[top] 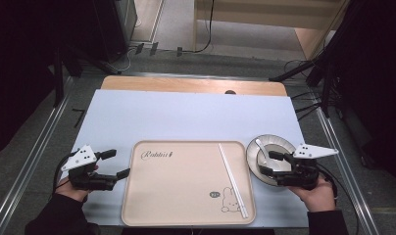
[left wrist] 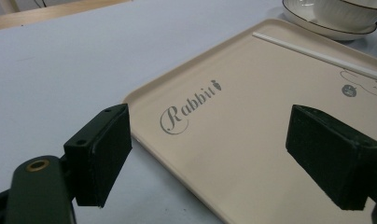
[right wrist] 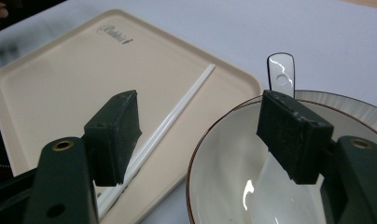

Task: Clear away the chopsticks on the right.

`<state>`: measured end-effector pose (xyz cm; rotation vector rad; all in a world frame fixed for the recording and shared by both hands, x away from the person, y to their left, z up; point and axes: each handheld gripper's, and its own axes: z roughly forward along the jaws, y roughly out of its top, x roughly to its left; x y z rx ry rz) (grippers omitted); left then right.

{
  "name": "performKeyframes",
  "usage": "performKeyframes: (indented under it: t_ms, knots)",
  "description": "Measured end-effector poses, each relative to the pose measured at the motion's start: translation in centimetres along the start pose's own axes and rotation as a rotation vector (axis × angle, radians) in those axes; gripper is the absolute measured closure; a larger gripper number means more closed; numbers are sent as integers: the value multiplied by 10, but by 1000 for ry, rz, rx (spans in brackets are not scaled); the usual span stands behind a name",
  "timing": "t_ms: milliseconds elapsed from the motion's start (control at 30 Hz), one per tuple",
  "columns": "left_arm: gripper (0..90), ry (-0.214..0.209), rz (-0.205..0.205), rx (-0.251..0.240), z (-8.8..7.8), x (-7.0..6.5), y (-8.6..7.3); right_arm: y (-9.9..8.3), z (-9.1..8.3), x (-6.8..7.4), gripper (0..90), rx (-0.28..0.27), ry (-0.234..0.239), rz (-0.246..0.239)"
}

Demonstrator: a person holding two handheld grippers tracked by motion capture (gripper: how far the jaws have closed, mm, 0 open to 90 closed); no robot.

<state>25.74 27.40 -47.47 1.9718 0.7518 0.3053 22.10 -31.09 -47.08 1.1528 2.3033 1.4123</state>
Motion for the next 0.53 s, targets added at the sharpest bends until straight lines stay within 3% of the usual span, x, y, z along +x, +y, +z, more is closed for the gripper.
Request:
performKeyframes:
  t_ms: [133,533]
  knots:
    - [148,0,2,0,0,0,0,-2,-4,-1,284,-47,0,6]
    - [148,0,1,-1,-1,0,0,-2,-3,0,281,-45,-6,3]
